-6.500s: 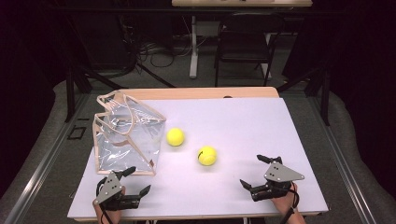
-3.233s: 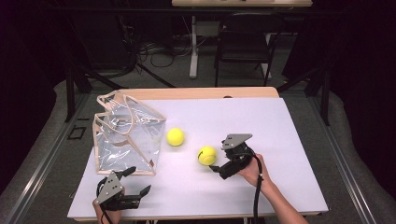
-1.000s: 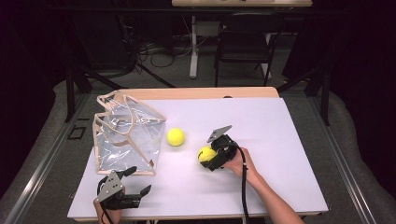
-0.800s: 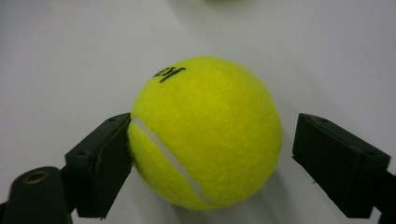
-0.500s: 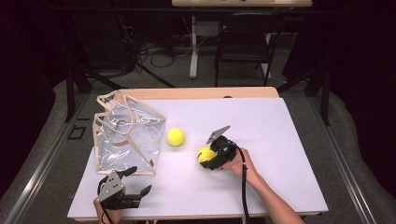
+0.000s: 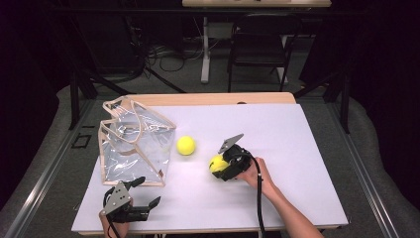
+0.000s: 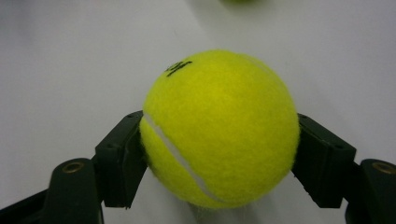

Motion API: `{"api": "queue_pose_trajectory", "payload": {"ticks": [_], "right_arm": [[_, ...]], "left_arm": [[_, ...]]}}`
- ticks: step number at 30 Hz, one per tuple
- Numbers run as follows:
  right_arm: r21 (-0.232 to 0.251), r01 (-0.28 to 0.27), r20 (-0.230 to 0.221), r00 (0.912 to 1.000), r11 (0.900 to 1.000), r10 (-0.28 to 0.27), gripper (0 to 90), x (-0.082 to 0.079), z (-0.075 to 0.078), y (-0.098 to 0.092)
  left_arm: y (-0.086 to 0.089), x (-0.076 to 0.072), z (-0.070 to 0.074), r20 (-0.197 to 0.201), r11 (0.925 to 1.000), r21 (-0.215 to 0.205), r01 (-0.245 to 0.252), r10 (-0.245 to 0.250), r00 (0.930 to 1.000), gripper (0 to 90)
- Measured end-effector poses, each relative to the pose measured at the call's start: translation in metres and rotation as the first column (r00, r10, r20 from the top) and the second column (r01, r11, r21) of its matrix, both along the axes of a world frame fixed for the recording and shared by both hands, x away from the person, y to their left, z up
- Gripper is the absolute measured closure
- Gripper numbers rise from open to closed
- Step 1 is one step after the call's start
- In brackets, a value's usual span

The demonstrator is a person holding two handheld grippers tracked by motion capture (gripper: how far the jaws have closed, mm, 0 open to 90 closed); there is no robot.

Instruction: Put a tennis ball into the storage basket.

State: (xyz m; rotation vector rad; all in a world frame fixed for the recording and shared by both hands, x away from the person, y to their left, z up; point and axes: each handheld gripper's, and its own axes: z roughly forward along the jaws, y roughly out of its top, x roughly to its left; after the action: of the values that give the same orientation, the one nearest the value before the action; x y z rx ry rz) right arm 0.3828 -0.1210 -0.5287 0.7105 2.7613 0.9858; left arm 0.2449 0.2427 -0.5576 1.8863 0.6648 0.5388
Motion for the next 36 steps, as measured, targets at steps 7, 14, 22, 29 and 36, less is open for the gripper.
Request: {"api": "queue_pose_trajectory", "payload": {"ticks": [7, 14, 22, 29, 36], "right_arm": [[0.004, 0.005, 0.029, 0.9996, 1.0, -0.005, 26.0, -0.004, 0.006, -0.001], [0.017, -0.001, 0.058, 0.9983, 1.0, 0.0, 26.0, -0.007, 0.009, 0.0], [0.042, 0.004, 0.076, 0.9971, 0.999, -0.007, 26.0, -0.009, 0.013, -0.001], [0.067, 0.006, 0.095, 0.9954, 0.998, -0.012, 26.0, -0.012, 0.017, -0.003], [0.087, 0.006, 0.112, 0.9935, 0.996, -0.016, 26.0, -0.014, 0.02, -0.003]], "left_arm": [[0.001, 0.002, 0.0, -0.004, 1.0, -0.005, 0.0, 0.0, 1.0, 16.0], [0.001, 0.0, 0.001, 0.005, 0.9999, -0.011, 0.0, 0.0, 1.0, 16.0], [0.003, 0.0, 0.0, 0.005, 0.9999, -0.011, -0.005, 0.005, 1.0, 16.0], [0.002, -0.001, 0.0, 0.002, 1.0, -0.005, -0.003, 0.003, 1.0, 16.0], [0.003, -0.002, 0.0, 0.005, 0.9999, -0.011, -0.002, 0.002, 1.0, 16.0]]}}
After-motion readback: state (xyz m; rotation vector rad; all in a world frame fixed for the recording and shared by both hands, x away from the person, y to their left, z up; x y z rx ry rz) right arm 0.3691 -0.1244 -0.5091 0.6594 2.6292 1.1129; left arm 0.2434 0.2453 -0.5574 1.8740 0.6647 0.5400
